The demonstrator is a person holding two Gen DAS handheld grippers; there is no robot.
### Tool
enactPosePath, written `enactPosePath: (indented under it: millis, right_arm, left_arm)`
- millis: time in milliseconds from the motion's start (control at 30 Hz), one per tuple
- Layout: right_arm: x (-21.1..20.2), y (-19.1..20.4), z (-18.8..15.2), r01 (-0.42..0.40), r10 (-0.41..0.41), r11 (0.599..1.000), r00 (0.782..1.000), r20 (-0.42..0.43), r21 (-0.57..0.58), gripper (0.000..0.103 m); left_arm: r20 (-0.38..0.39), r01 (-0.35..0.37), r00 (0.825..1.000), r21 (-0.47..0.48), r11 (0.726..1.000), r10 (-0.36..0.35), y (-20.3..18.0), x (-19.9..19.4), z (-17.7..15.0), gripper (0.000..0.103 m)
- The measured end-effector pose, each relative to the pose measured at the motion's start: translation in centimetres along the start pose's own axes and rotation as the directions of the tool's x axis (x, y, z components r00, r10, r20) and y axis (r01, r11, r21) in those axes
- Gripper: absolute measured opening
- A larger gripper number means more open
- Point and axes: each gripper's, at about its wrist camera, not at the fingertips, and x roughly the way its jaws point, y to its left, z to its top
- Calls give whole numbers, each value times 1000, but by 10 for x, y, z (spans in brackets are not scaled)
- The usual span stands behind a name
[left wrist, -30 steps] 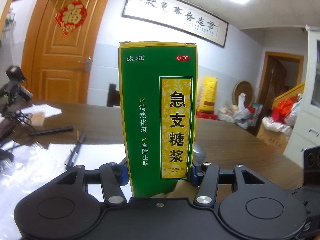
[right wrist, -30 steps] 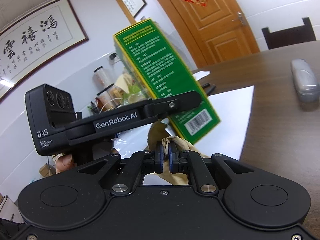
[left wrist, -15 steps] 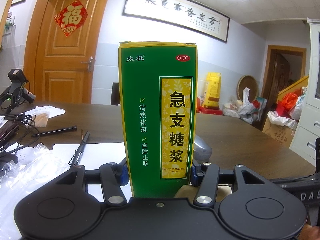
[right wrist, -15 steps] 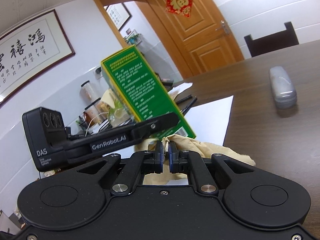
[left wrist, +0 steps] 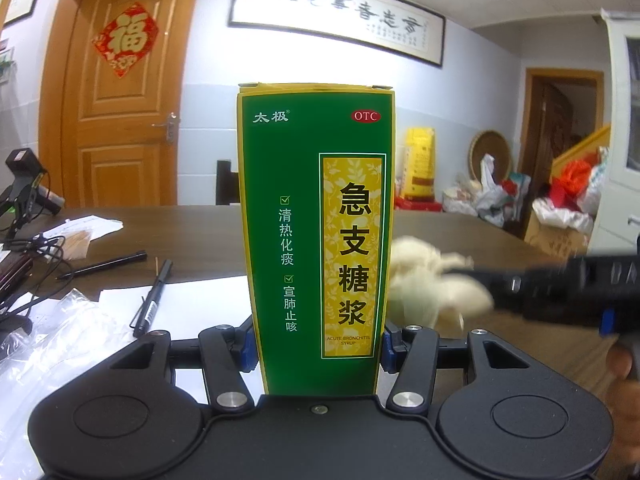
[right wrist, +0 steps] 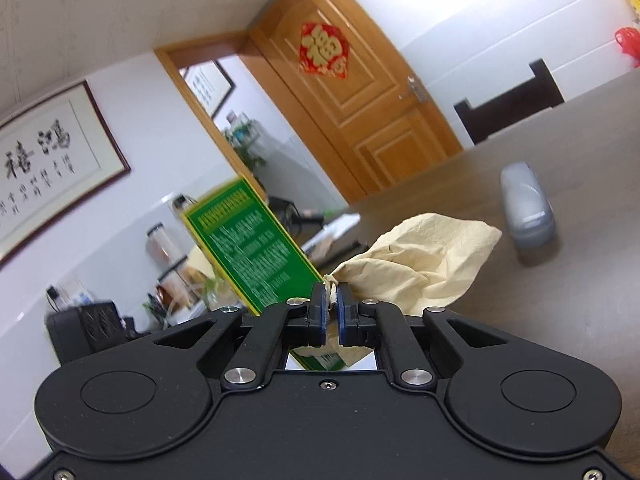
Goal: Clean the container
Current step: 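Wipe the front face of the green box with the cloth in the right gripper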
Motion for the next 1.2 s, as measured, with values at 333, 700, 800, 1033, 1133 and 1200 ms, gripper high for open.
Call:
enactPosePath:
  millis: [333,700,800,1033,1133,1200]
  right_arm:
    - [-3,22,1,-107,110,991,993,33,-80,6]
    - [9,60,-5,-151,138,960,988,-69,-234,6]
    - [15,65,-6,-132,111,959,989,-94,-251,6]
    - [19,78,-3,-72,53,950,996,-72,-305,6]
    - [18,82,3,-65,49,949,997,-57,-309,6]
    - [18,82,5,-58,45,950,998,-50,-307,6]
  left_arm:
    - [-22,14,1000,28,1000,-13,-5,3,-4,49]
    - [-29,25,999,55,998,-23,-8,4,-6,49]
    - [-27,23,999,72,997,-22,-10,4,-6,49]
    - [-16,35,999,114,993,-33,-16,2,-8,49]
    - [-23,38,999,118,992,-36,-17,4,-9,49]
    - [-24,36,999,125,992,-33,-17,4,-9,49]
